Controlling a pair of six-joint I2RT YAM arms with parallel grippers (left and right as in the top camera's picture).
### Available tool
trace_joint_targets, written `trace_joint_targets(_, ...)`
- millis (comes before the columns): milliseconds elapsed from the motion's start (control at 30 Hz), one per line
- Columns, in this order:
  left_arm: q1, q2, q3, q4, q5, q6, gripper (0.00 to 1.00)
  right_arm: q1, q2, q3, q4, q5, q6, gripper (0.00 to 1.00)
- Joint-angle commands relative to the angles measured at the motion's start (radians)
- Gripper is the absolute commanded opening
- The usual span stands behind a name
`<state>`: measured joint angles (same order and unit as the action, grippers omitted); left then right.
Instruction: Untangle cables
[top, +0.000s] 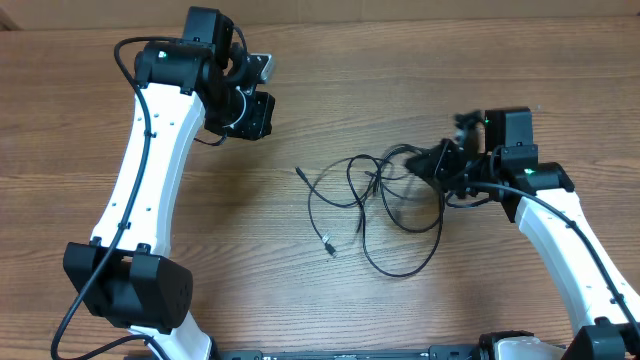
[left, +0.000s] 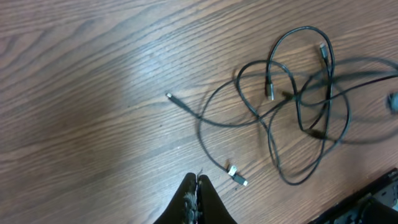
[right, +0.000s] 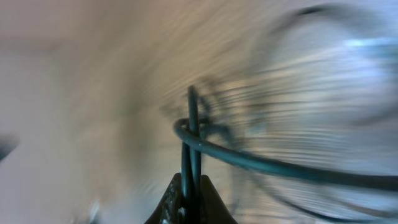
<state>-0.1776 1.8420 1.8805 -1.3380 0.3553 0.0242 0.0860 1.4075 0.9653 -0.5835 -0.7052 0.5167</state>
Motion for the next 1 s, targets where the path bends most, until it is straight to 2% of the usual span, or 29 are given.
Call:
trace_joint_targets(0, -0.021, -0.032, 0.014, 0.014, 0.040, -0.013, 0.04, 0.027, -0.005, 0.010, 0.037, -0.414, -0.156, 0.04)
trace_joint_targets(233, -0.061, -0.032, 0.014, 0.017, 0.118, 0.006, 0.04, 0.037, -0.005, 0.010, 0.049, -0.401, -0.156, 0.04)
trace_joint_targets(400, -0.111, -0.032, 0.014, 0.017, 0.122, 0.051, 0.22, 0.049, -0.005, 0.010, 0.049, -0.395, -0.186, 0.04)
trace_joint_targets(467, -0.135, -0.032, 0.014, 0.018, 0.144, 0.084, 0.26, 0.058, -0.005, 0.010, 0.055, -0.394, -0.195, 0.04)
trace_joint_targets(600, -0.179, -0.032, 0.013, 0.019, 0.216, 0.169, 0.27, 0.071, -0.005, 0.011, 0.071, -0.396, -0.206, 0.04)
trace_joint_targets(867, -0.230, -0.031, 0.013, 0.023, 0.223, 0.268, 0.27, 0.120, -0.005, 0.011, 0.150, -0.478, -0.232, 0.04)
trace_joint_targets(933, -0.231, -0.031, 0.013, 0.023, 0.223, 0.269, 0.27, 0.121, -0.005, 0.011, 0.177, -0.468, -0.210, 0.04)
trace_joint_targets(967, -0.231, -0.031, 0.013, 0.022, 0.223, 0.268, 0.27, 0.119, -0.005, 0.011, 0.200, -0.422, -0.154, 0.04)
